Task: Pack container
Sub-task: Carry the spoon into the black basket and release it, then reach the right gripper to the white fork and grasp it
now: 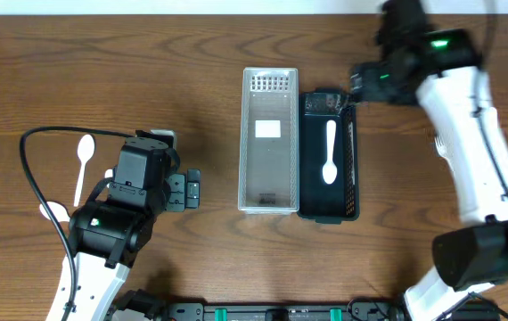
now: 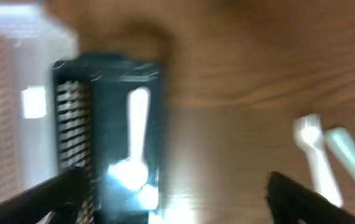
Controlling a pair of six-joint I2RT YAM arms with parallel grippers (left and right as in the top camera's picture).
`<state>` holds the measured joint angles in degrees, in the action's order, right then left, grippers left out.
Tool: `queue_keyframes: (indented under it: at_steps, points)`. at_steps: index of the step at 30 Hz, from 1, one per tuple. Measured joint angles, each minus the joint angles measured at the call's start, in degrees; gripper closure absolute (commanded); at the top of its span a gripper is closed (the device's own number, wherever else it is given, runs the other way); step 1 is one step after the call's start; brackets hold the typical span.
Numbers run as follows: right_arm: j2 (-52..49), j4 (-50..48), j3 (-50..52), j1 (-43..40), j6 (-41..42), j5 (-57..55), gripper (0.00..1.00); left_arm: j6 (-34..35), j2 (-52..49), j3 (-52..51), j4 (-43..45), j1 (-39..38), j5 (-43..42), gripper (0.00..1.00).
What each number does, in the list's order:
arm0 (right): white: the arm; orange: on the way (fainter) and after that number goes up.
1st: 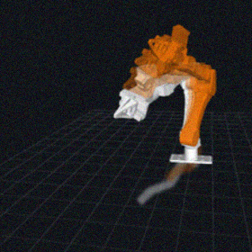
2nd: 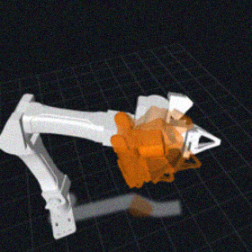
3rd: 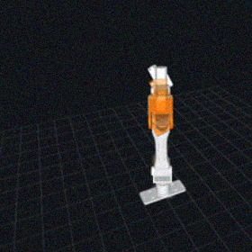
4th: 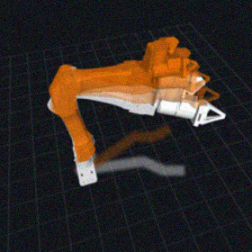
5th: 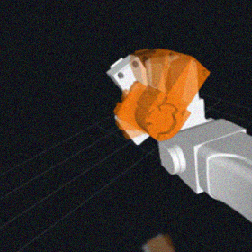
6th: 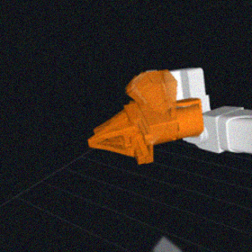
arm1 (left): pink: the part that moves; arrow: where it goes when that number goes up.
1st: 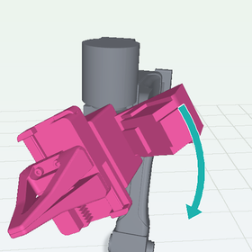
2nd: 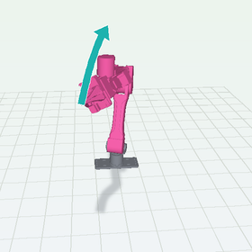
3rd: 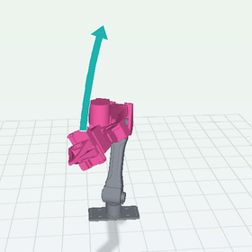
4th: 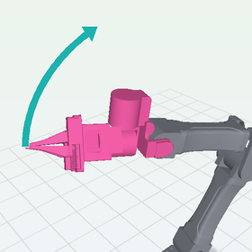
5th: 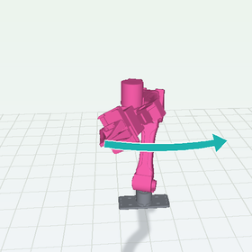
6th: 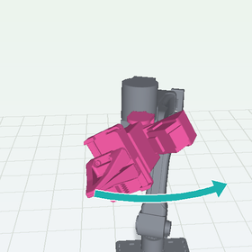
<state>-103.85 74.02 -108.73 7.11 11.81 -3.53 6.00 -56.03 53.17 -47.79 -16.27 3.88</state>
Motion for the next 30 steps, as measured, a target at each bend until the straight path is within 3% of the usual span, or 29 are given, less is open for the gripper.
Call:
queue_keyframes:
  at_steps: [6,10,21,30]
  points:
    - [0.04,1.55,1.55,-12.59,-15.37,0.57,0.01,0.0,0.0,0.0,0.0,0.0,0.0,0.02]
    - [0.02,-0.42,6.93,-17.99,-20.46,0.92,0.01,0.0,0.0,0.0,0.0,0.0,0.0,0.02]
    - [-0.04,-15.19,28.61,-25.92,-24.09,1.18,0.01,0.0,0.0,0.0,0.04,0.0,0.0,0.02]
    - [-0.2,-24.17,33.86,-26.67,-24.46,1.66,0.01,0.0,0.0,0.0,0.0,0.0,0.0,0.02]
